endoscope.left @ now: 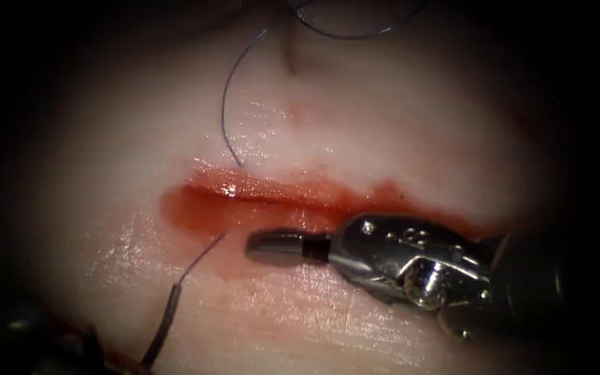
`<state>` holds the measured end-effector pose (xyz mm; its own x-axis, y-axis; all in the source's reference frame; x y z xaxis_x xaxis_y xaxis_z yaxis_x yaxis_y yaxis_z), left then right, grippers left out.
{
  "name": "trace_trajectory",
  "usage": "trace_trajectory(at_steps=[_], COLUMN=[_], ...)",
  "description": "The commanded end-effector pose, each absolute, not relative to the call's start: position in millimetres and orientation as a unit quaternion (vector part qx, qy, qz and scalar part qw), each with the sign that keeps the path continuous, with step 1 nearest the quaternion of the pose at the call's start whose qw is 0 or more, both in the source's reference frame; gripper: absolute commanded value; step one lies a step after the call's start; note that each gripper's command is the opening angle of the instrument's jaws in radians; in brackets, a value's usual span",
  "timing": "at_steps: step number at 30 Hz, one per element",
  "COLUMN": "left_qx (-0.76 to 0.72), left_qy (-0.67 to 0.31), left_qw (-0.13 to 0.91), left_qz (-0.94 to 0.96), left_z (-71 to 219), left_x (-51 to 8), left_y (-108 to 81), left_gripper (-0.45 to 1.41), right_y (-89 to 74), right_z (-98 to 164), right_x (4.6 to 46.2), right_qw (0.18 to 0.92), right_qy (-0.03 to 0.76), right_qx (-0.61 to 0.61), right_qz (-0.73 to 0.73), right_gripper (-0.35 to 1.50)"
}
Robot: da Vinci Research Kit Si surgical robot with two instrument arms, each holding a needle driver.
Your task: Wound Closure
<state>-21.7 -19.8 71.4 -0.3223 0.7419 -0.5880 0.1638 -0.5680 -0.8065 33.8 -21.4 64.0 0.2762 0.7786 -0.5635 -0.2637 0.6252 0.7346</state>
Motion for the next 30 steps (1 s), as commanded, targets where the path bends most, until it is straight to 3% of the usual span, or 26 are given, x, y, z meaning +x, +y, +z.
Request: trace_trajectory(at_steps=[1,9,13,14,15,16,17,18,20,27,30], left_qx=[-0.546,-0.579,-0.591,-0.593,-0.593,-0.593,-0.593,-0.593,-0.593,-0.592,-0.592], left_qy=[-0.414,-0.328,-0.300,-0.297,-0.294,-0.291,-0.291,-0.287,-0.285,-0.278,-0.275], left_qw=[0.205,0.177,0.174,0.175,0.175,0.176,0.176,0.175,0.174,0.176,0.178], left_qz=[0.699,0.725,0.729,0.728,0.729,0.730,0.730,0.732,0.733,0.736,0.736], left_z=[71.7,68.1,66.5,66.3,66.1,66.0,66.0,66.0,66.0,65.9,65.7], left_x=[-22.2,-21.3,-20.6,-20.5,-20.4,-20.3,-20.3,-20.3,-20.1,-20.2,-20.3], left_y=[-20.4,-17.4,-16.1,-16.0,-16.0,-16.0,-16.0,-16.1,-16.1,-16.3,-16.4], left_gripper=[-0.45,-0.45,-0.45,-0.45,-0.45,-0.45,-0.45,-0.45,-0.45,-0.45,-0.45], right_y=[-22.3,-22.0,-22.0,-22.0,-22.0,-22.0,-22.0,-22.0,-21.7,-21.1,-21.6], right_z=[65.5,66.9,66.9,66.9,66.9,66.5,66.5,65.9,64.9,62.3,62.9], right_x=[34.5,34.5,34.5,34.6,34.6,34.7,34.7,34.7,34.9,37.7,38.5], right_qw=[0.758,0.766,0.767,0.768,0.768,0.769,0.769,0.769,0.774,0.785,0.789], right_qy=[0.489,0.482,0.481,0.482,0.482,0.486,0.486,0.495,0.504,0.525,0.521], right_qx=[0.260,0.248,0.244,0.242,0.242,0.233,0.233,0.220,0.203,0.158,0.161], right_qz=[0.345,0.346,0.348,0.347,0.347,0.344,0.344,0.339,0.326,0.289,0.284], right_gripper=[-0.23,-0.23,-0.11,-0.05,0.17,0.52,0.52,0.71,0.81,0.84,0.66])
